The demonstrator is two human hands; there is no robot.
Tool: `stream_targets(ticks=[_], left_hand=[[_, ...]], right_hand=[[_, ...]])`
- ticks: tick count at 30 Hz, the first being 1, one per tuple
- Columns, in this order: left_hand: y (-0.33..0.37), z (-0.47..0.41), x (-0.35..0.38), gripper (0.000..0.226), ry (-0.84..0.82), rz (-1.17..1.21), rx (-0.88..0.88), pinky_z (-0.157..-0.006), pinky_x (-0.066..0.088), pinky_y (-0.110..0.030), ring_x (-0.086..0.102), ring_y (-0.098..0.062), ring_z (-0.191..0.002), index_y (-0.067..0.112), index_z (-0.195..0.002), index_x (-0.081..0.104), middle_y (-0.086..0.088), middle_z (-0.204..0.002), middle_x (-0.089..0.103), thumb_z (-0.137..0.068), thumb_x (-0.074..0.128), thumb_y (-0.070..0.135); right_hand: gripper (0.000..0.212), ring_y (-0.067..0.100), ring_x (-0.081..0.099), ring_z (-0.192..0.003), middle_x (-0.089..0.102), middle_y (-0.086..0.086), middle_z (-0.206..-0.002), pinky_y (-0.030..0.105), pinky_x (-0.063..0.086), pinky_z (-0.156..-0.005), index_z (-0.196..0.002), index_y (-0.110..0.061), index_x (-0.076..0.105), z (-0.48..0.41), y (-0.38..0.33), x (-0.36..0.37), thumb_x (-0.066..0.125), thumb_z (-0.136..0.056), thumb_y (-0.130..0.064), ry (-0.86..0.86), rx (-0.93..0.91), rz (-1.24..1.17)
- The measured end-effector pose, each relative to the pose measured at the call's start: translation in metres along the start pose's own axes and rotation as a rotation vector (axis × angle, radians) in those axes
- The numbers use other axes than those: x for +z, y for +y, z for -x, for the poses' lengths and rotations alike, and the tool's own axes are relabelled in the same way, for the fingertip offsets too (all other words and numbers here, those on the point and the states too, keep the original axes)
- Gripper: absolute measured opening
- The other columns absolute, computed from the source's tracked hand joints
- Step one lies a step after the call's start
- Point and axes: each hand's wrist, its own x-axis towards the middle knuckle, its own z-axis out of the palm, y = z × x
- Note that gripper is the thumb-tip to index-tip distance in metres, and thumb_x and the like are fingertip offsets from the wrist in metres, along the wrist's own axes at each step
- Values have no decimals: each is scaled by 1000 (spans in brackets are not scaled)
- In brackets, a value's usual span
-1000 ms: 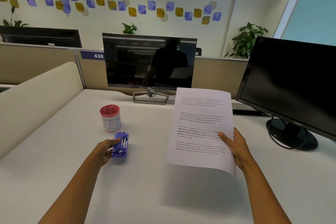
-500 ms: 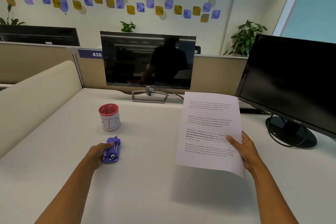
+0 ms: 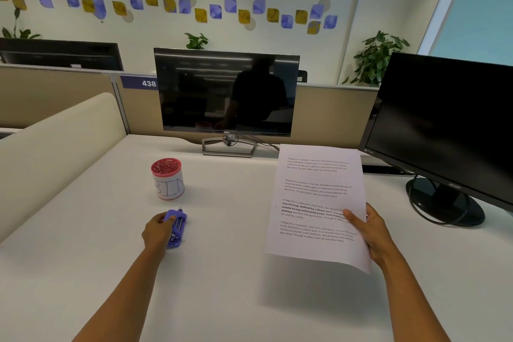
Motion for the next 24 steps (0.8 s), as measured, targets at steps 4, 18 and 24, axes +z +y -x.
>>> stream_targets(ticks=[4, 18, 24], left_hand=[[-2, 1, 2, 37, 43, 3, 7, -78, 42, -34, 49, -28, -92, 3, -127, 51, -22, -125, 56, -93, 50, 14], [15, 5, 8, 37, 253, -35, 183, -97, 46, -47, 52, -38, -117, 3, -125, 54, -21, -133, 50, -89, 54, 11], [64, 47, 64, 40, -152, 89, 361, -91, 44, -32, 55, -23, -105, 8, -126, 53, -12, -123, 59, -88, 59, 21]], right_hand=[[108, 33, 68, -93, 67, 8, -114, 38, 58, -61, -123, -21, 53, 1, -2, 1, 83, -29, -64, -2, -1, -5], [86, 31, 69, -92, 68, 7, -113, 38, 58, -62, -113, -27, 57, -2, -7, 1, 84, -37, -59, -5, 0, -40], [82, 30, 68, -94, 67, 6, -114, 37, 59, -64, -122, -22, 53, -7, -9, -2, 82, -51, -53, 2, -3, -31]])
